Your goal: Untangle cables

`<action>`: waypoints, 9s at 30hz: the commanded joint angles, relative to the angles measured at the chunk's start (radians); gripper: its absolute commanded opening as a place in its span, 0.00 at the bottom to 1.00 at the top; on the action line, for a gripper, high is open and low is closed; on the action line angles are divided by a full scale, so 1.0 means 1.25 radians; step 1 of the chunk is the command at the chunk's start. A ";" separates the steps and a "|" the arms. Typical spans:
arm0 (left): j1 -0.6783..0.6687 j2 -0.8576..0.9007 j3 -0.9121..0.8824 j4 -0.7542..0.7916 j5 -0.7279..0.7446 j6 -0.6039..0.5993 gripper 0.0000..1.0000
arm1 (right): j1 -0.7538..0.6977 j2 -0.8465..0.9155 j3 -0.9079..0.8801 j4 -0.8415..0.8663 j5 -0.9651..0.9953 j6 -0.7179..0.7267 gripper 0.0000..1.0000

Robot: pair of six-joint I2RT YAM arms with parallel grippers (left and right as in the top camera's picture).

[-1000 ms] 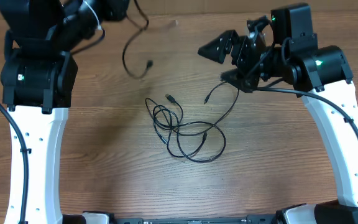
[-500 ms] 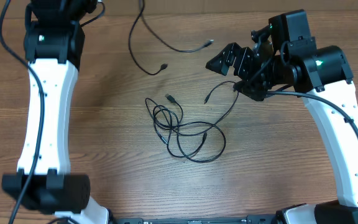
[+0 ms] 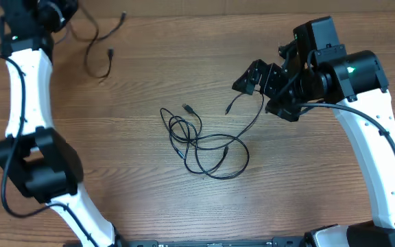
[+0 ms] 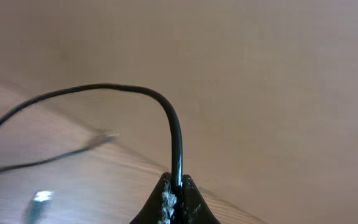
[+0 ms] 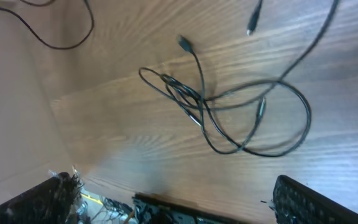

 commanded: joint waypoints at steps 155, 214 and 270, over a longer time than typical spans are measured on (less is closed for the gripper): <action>-0.425 0.206 0.132 -0.967 -0.199 0.193 0.31 | -0.032 0.000 -0.126 -0.027 0.306 -0.037 1.00; -0.456 -0.237 0.535 -0.377 -0.142 0.024 0.04 | 0.070 0.000 -0.126 0.013 0.256 -0.038 1.00; -0.420 -0.233 0.535 -0.722 -0.112 -0.590 0.04 | 0.262 0.042 -0.033 0.461 0.009 -0.348 0.62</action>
